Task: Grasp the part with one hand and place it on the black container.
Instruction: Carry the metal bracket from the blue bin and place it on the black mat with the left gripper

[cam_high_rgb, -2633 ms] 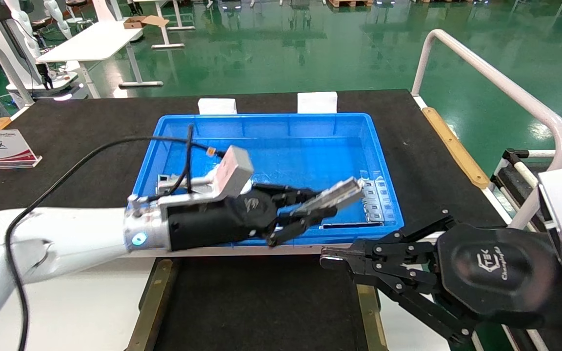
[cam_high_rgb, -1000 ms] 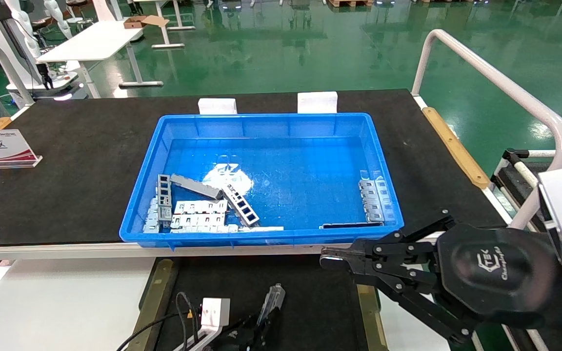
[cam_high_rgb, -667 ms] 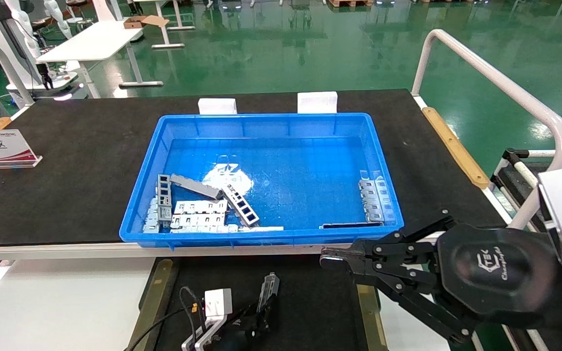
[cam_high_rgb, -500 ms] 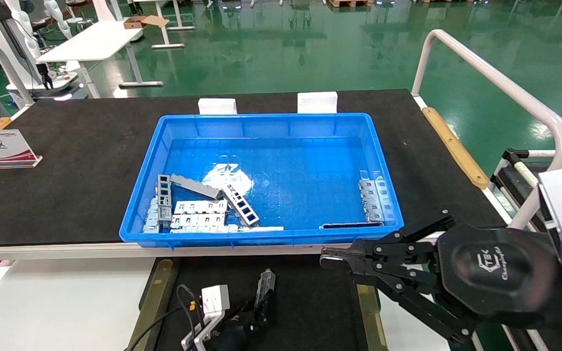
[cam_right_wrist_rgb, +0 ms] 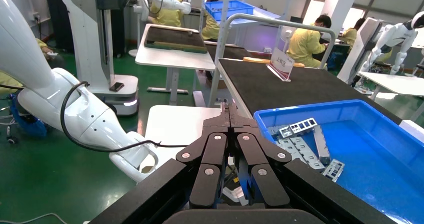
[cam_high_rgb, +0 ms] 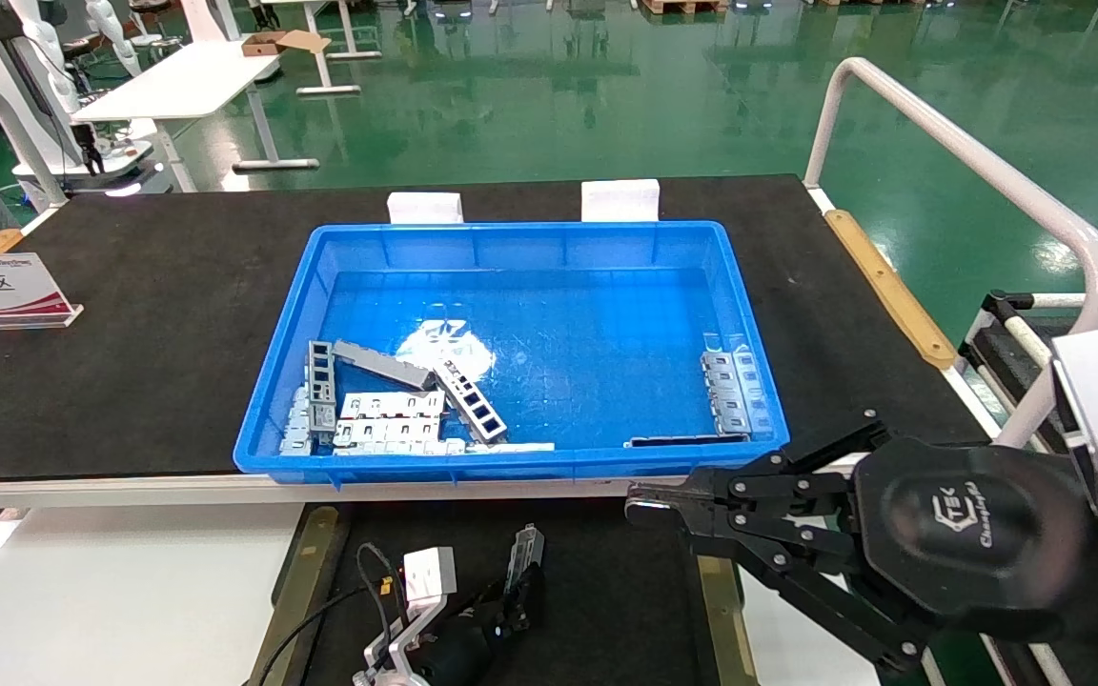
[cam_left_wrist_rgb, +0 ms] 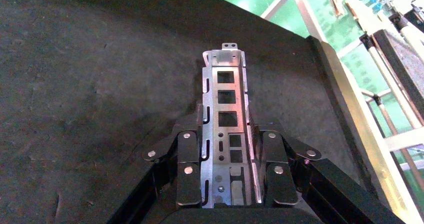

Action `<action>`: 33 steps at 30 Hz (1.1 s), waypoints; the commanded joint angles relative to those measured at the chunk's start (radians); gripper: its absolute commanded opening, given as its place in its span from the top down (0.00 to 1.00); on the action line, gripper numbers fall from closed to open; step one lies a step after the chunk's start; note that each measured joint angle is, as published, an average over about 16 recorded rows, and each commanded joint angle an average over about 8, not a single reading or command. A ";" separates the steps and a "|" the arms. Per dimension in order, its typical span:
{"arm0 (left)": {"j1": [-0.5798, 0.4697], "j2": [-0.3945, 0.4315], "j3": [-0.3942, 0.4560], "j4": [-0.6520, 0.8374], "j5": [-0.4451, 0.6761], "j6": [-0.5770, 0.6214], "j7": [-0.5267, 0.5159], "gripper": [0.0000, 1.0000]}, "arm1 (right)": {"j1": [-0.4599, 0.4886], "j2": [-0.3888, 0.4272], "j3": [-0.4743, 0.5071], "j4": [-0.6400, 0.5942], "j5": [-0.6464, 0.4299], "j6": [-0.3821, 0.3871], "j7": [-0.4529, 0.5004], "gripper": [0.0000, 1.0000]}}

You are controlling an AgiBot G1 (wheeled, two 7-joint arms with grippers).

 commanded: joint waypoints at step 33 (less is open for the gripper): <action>-0.039 -0.007 0.089 0.078 -0.194 0.086 0.177 0.00 | 0.000 0.001 -0.002 0.000 0.001 0.001 -0.001 0.00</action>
